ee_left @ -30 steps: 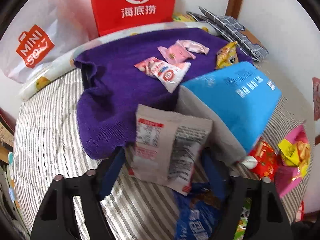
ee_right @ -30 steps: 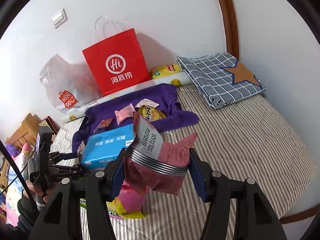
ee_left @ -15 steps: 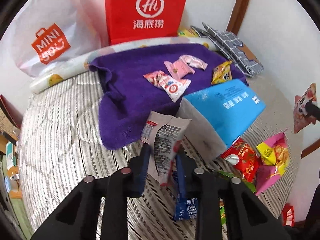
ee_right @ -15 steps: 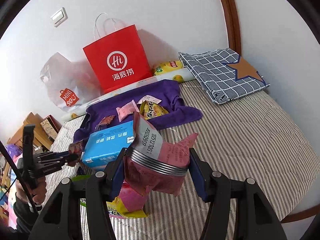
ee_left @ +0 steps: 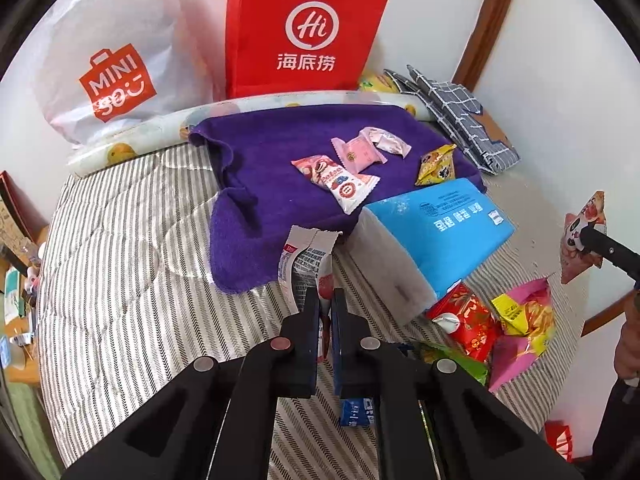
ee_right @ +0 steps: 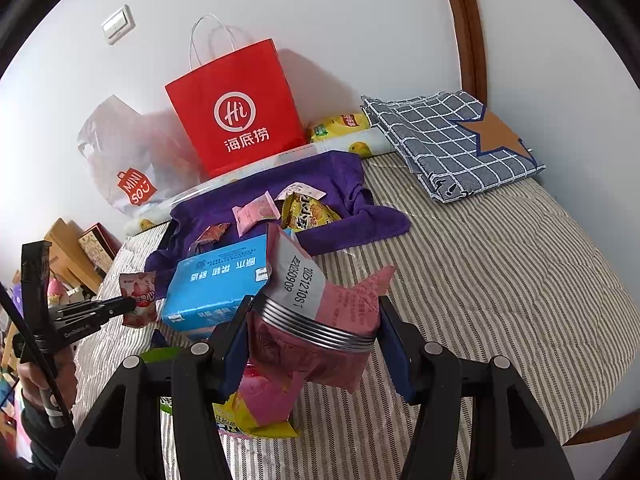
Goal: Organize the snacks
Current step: 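Carry the pink packet and white packet over the purple towel with both tools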
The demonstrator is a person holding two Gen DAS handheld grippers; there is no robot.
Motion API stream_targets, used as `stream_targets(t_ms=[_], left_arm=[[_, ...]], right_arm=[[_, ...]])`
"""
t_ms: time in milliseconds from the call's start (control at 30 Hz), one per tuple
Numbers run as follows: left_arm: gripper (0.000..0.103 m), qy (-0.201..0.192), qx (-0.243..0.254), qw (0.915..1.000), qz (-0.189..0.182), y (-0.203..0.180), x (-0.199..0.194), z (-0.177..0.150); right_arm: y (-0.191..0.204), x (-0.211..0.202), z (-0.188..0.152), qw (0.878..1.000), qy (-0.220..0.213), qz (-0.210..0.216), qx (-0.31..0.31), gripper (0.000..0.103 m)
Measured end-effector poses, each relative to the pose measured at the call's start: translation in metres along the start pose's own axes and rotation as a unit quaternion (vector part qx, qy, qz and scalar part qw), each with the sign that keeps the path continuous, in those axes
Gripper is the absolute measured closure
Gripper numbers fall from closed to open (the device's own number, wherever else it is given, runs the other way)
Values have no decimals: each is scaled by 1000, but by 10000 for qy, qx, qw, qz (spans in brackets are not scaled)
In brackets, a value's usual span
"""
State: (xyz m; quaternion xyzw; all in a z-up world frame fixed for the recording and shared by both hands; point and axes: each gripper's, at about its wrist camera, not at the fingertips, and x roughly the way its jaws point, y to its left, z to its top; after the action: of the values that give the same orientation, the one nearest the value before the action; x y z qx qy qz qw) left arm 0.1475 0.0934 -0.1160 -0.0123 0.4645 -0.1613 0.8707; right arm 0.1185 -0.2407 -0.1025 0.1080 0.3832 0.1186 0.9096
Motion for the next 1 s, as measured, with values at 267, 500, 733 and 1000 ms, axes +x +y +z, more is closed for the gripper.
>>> stream_targets(t_ms=[267,500,733,1000], left_arm=[[98,-214,-152,9996,-127,5,-15,2],[98,-379,-244,9988,-211,3,-27,12],[98,-471,-273,9983,-206,-2,-33,26],[98,-543,-278,9979,-200,-6,-34,47]], right_arm=[[7,6,3,10000,32,-16,-91,47],[15,13,11,9998,37,-57,-201,47],[26,20,26,9992,-65,-23,-382,47],[42,31,47,9978,-185,79,-624,47]])
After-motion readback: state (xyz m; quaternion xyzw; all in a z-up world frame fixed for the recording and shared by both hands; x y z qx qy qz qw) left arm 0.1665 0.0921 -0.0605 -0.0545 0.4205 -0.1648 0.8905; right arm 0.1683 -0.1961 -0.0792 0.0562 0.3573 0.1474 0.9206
